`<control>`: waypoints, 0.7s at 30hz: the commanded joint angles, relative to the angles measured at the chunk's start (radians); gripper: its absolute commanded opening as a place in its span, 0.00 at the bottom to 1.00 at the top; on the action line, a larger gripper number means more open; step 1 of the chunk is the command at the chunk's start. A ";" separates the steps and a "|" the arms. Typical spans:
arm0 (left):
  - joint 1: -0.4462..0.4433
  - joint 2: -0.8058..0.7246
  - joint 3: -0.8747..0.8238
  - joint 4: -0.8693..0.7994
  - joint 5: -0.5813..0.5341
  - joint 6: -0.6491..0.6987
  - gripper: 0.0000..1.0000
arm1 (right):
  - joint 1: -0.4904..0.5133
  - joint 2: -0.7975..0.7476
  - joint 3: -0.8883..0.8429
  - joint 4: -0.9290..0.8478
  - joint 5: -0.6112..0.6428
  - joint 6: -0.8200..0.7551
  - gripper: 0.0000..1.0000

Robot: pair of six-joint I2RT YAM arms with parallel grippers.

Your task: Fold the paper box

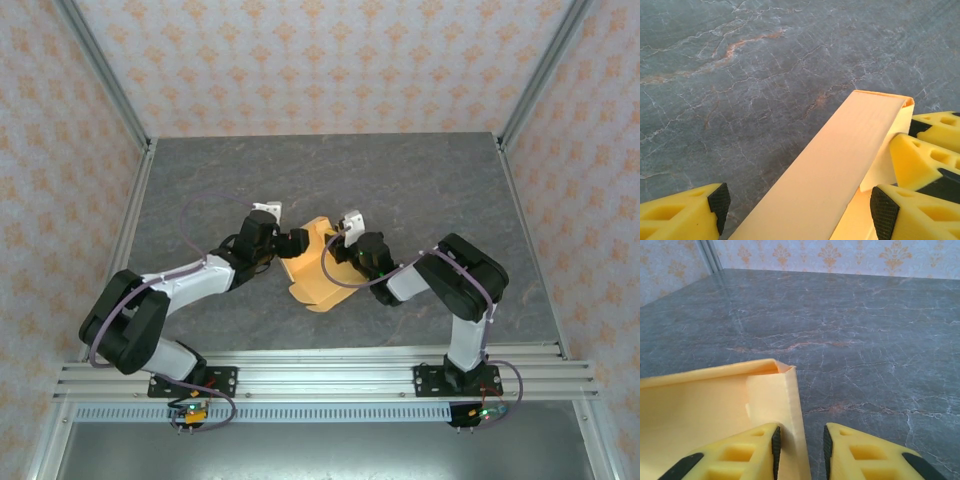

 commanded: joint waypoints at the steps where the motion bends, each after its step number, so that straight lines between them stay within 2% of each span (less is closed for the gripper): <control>1: -0.002 -0.075 0.005 -0.034 0.013 0.023 0.78 | 0.002 0.017 0.033 -0.038 -0.072 -0.006 0.31; 4: -0.002 -0.104 0.011 -0.035 0.012 0.042 0.78 | 0.002 0.019 0.065 -0.106 -0.155 -0.015 0.32; 10: 0.006 -0.150 0.035 -0.086 0.005 0.045 0.80 | 0.002 0.027 0.071 -0.113 -0.117 -0.055 0.26; 13: 0.042 -0.220 0.056 -0.144 -0.014 0.053 0.83 | 0.002 0.022 0.066 -0.118 -0.126 -0.078 0.23; 16: 0.100 -0.263 0.108 -0.250 -0.086 0.049 0.88 | 0.002 0.020 0.064 -0.127 -0.168 -0.102 0.23; 19: 0.176 -0.189 0.199 -0.359 -0.023 0.043 0.89 | 0.002 0.020 0.060 -0.122 -0.236 -0.125 0.23; 21: 0.196 -0.114 0.240 -0.388 0.034 0.028 0.89 | 0.002 0.022 0.052 -0.107 -0.281 -0.140 0.22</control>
